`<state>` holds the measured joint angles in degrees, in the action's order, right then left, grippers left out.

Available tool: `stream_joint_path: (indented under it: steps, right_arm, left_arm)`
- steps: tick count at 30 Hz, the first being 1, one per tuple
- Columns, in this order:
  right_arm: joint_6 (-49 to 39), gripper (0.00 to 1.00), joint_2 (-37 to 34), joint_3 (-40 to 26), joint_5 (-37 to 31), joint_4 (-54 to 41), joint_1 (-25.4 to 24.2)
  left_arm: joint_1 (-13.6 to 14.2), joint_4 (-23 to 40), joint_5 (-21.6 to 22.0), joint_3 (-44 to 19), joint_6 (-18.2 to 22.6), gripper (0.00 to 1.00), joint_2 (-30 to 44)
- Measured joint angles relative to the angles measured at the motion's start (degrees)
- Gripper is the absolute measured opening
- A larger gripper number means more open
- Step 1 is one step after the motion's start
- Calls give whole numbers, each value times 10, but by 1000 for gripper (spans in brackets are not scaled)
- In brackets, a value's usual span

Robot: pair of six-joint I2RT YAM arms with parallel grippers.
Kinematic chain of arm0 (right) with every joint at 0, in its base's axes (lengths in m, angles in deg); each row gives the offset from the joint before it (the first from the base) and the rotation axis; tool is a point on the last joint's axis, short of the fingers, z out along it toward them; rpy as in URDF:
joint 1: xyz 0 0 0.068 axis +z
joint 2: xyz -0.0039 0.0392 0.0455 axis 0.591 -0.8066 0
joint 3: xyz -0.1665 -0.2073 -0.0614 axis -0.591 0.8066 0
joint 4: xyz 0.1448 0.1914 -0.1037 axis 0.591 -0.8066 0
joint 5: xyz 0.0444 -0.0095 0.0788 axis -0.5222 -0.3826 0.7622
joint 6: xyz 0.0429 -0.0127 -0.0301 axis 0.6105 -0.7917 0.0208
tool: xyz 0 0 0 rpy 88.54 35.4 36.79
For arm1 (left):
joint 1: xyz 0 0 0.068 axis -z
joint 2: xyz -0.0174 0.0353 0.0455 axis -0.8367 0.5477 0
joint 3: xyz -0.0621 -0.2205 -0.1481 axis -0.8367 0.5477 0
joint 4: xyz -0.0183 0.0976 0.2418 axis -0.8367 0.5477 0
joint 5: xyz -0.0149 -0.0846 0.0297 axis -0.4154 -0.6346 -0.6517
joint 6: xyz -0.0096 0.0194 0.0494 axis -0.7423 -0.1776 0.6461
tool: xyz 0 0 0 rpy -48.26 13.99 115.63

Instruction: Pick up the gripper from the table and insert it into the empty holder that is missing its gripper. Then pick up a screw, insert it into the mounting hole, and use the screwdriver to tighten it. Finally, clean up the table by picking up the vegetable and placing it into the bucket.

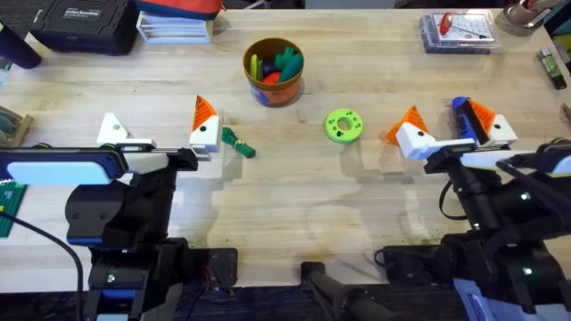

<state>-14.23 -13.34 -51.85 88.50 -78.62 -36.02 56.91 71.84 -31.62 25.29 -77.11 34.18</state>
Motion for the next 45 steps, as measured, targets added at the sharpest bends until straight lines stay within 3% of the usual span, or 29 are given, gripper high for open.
stream_joint_path:
  steps: [16,19,22,28,31,34,35,40,41,45]
  right_arm:
    - [8,993,0,-6,-2,-14,0]
    - [8,993,-18,-61,-6,-102,0]
    - [9,994,-62,-156,-6,-196,0]
    - [9,994,-190,-366,-3,-378,0]
    - [9,994,-248,-425,-3,-435,0]
    - [9,993,-281,-445,-3,-457,0]
    - [9,994,-294,-446,-3,-464,0]
    - [9,992,-293,-447,-3,-465,0]
    - [9,992,-294,-447,-3,-465,0]
    - [9,994,-294,-447,-3,-465,0]
  left_arm:
    - [0,23,4,-4,0,985,0]
    - [0,67,27,-39,-17,986,8]
    - [0,135,46,-124,-50,986,51]
    - [0,265,60,-314,-84,987,207]
    - [0,338,47,-368,-91,986,293]
    - [0,356,10,-381,-103,986,358]
    - [0,359,-41,-381,-135,986,404]
    - [0,383,-91,-381,-190,986,454]
    - [0,389,-109,-381,-213,791,488]
    - [0,388,-127,-381,-220,173,518]
